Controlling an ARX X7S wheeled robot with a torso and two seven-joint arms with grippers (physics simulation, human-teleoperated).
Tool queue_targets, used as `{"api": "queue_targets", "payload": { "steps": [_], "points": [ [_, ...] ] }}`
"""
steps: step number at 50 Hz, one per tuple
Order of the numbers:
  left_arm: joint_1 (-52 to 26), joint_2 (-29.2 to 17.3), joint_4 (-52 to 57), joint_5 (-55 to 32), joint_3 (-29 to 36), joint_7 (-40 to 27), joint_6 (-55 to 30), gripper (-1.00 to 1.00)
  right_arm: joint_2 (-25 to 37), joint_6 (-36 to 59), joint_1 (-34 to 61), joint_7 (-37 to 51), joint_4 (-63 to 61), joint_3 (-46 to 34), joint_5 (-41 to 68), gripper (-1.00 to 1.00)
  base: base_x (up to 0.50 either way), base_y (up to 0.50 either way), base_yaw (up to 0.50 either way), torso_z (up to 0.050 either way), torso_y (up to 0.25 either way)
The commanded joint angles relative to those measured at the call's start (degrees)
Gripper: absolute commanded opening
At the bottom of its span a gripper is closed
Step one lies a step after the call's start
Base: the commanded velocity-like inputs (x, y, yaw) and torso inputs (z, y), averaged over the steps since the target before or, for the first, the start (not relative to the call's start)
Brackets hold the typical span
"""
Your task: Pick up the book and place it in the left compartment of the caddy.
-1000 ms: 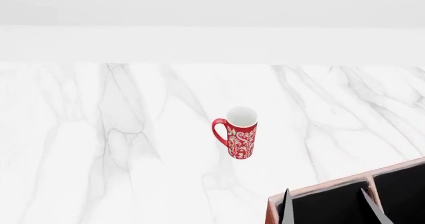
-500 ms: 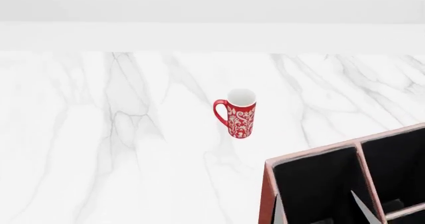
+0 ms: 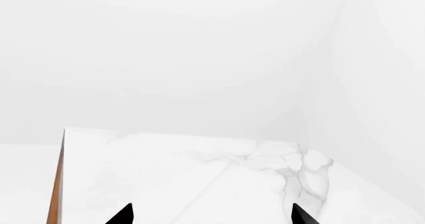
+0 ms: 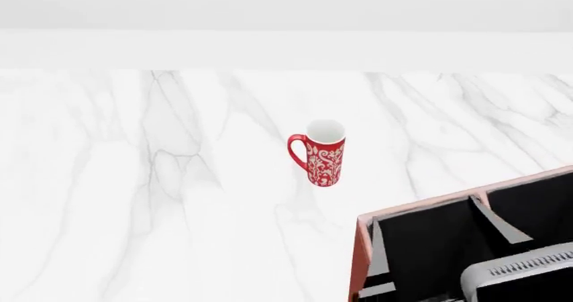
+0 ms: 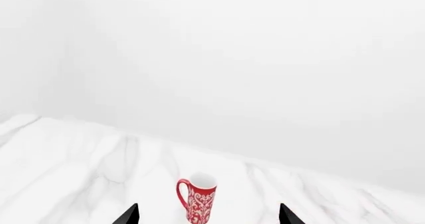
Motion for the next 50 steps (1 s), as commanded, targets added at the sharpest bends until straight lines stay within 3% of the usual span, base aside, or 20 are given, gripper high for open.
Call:
{"api": "queue_targets", "payload": {
  "steps": [1, 16, 29, 50],
  "points": [
    [0.23, -0.73, -0.75, 2.35, 2.34, 2.52, 1.23, 1.00, 5.85, 4.09, 10.89, -6.85, 6.41, -3.05, -0.38, 1.00, 0.00, 0.00, 0.00, 0.000, 0.000],
    [0.44, -0.64, -0.98, 2.30, 2.23, 1.90, 1.61, 1.00, 5.94, 6.43, 19.45, -8.92, 13.14, -4.46, -0.14, 1.00, 0.00, 0.00, 0.00, 0.000, 0.000],
    [0.59, -0.76, -0.89, 2.39, 2.31, 1.48, 1.68, 1.00, 7.13, 0.07, 21.09, -22.41, 17.79, -10.97, -0.67, 1.00, 0.00, 0.00, 0.00, 0.000, 0.000],
    [0.47, -1.03, -1.25, 2.12, 2.54, 1.18, 1.92, 1.00, 7.74, 2.70, 21.14, -25.61, 17.86, -11.14, 4.41, 1.00, 0.00, 0.00, 0.00, 0.000, 0.000]
  ]
}}
